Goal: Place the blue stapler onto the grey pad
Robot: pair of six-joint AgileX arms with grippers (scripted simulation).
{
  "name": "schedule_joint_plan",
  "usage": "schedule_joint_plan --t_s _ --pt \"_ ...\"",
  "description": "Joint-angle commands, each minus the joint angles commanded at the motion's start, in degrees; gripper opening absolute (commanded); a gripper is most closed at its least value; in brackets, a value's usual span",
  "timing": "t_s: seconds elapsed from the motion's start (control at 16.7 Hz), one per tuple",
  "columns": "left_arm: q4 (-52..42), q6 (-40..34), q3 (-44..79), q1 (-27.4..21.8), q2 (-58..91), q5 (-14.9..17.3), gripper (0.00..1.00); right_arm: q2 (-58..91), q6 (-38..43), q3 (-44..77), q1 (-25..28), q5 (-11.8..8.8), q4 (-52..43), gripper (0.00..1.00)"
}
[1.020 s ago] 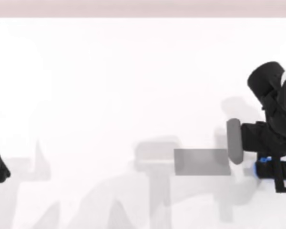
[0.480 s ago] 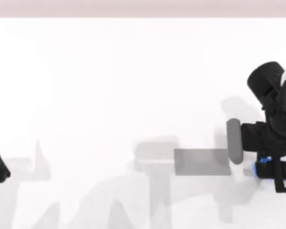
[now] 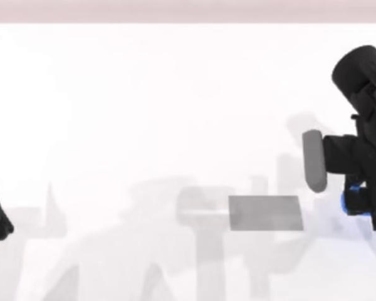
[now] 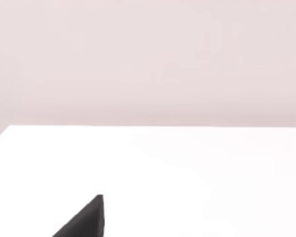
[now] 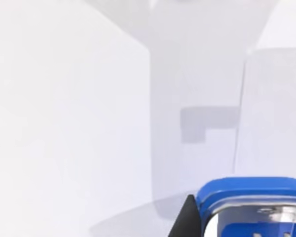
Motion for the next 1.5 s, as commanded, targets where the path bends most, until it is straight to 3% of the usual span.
schedule_joint_plan --t_s 0.3,0.66,0.84,1.14,1.5 --pt "0.0 0.0 0.0 0.0 0.0 0.0 1.0 -3.95 0.05 5.95 0.16 0.01 -10.01 0.0" --pt "0.0 0.0 0.0 0.0 0.0 0.0 1.0 -3.89 -0.37 6.02 0.05 -0.09 -10.22 0.0" --pt "0.0 0.0 0.0 0.0 0.0 0.0 1.0 -3.96 -5.31 6.43 0.61 -0.89 -11.0 0.0" --pt "0.0 0.0 0.0 0.0 0.0 0.0 1.0 -3.75 -25.72 7.84 1.81 -3.18 -13.49 0.0" --pt "0.0 0.0 0.0 0.0 0.0 0.0 1.0 -1.67 -68.05 9.65 3.47 -5.45 -17.07 0.0"
